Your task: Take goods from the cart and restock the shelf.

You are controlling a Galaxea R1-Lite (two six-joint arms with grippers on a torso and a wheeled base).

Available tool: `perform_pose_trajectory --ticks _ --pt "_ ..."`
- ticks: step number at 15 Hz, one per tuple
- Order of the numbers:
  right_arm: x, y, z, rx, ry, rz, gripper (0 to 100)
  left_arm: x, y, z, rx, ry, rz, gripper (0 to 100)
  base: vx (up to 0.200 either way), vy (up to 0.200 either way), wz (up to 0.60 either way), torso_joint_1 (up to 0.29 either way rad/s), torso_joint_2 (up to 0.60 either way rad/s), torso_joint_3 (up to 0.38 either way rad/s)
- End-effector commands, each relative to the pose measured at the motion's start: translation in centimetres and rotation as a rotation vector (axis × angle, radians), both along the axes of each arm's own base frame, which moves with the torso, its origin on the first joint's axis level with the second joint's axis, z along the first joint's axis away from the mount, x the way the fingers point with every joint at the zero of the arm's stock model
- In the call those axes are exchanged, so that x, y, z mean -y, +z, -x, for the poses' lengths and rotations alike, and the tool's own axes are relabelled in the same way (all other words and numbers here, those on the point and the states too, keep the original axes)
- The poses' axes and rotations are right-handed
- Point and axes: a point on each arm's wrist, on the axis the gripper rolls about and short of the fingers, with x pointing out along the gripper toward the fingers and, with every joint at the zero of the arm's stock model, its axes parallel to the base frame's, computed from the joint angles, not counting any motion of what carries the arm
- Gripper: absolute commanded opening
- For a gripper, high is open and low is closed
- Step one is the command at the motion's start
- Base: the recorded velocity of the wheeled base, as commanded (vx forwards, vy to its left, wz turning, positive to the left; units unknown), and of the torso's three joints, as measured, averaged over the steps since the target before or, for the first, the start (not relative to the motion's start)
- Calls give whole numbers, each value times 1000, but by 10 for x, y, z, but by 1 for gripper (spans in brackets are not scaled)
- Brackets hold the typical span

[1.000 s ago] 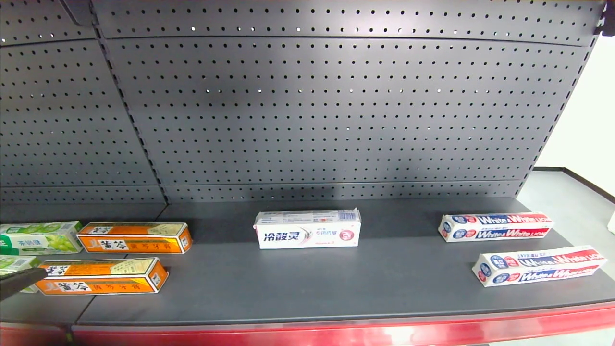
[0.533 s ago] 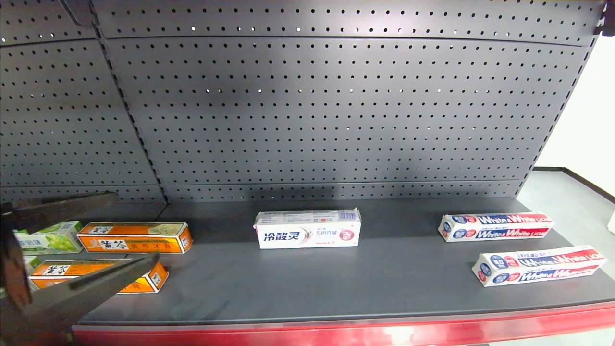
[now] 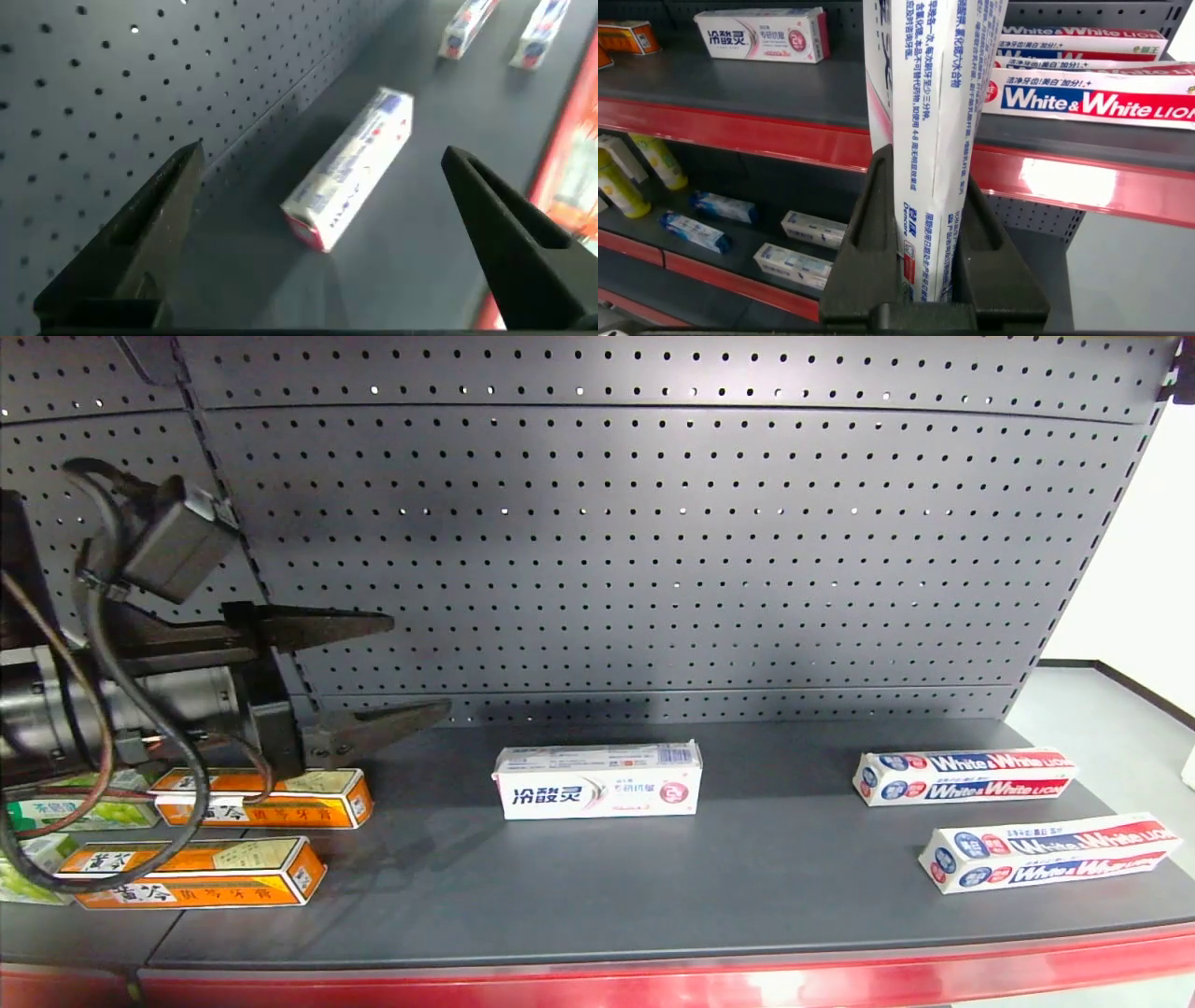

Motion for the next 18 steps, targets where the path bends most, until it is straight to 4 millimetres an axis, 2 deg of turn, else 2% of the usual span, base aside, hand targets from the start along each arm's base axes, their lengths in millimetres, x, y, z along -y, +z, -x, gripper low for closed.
perform_pose_trajectory --ticks 1,3,5,7,10,12,14,16,18 --pt "0 0 0 2 1 0 0 11 -25 -32 -35 -46 -69 100 0 0 0 0 0 0" --pt "0 0 0 2 1 0 0 19 -25 -33 -43 -89 -84 100 0 0 0 0 0 0" --pt "0 0 0 0 1 0 0 22 -6 -34 -149 -124 -89 100 0 0 0 0 0 0" --pt "0 0 0 0 1 0 0 23 7 -35 -182 -145 -85 100 0 0 0 0 0 0" --pt "0 0 0 0 1 0 0 25 9 -47 -174 -186 -70 100 0 0 0 0 0 0" --pt "0 0 0 2 1 0 0 28 2 -52 -189 -291 -40 100 0 0 0 0 0 0" --pt "0 0 0 0 1 0 0 31 -16 -64 -166 -377 -65 100 0 0 0 0 0 0" --pt "0 0 0 0 1 0 0 34 -34 -76 -130 -415 -114 100 0 0 0 0 0 0" --pt "0 0 0 0 1 0 0 37 -41 -85 -87 -442 -142 100 0 0 0 0 0 0"
